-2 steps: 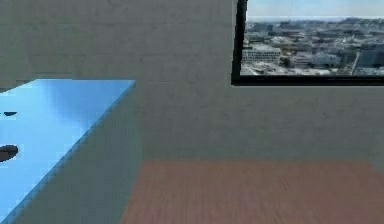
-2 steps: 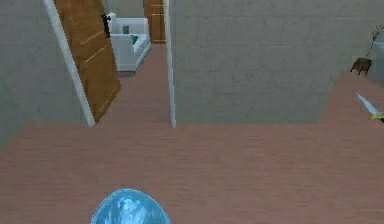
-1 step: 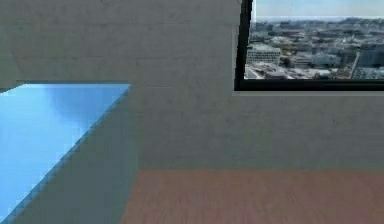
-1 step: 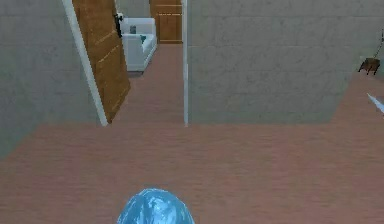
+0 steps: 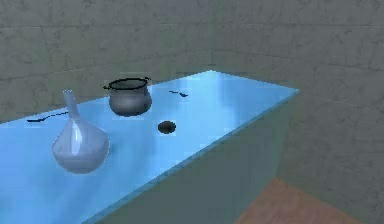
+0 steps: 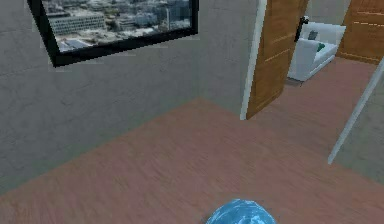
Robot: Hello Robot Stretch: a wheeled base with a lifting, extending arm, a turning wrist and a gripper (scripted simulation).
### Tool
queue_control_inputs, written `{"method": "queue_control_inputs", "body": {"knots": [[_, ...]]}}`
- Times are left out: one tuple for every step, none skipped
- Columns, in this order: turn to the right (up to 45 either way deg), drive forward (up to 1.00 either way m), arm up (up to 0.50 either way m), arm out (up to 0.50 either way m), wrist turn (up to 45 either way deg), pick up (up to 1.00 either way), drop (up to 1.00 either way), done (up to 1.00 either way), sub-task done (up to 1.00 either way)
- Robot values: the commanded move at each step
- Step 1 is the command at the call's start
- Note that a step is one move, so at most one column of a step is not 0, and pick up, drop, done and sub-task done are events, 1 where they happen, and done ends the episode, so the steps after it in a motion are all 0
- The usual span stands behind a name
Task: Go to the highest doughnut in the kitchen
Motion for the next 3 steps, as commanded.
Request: {"method": "queue_control_inputs", "body": {"knots": [[-6.0,0.00,0.00,0.00,0.0,0.00,0.00,0.00,0.00],[0.0,0.95,0.00,0.00,0.0,0.00,0.00,0.00,0.00],[0.0,0.00,0.00,0.00,0.0,0.00,0.00,1.00,0.00]]}}
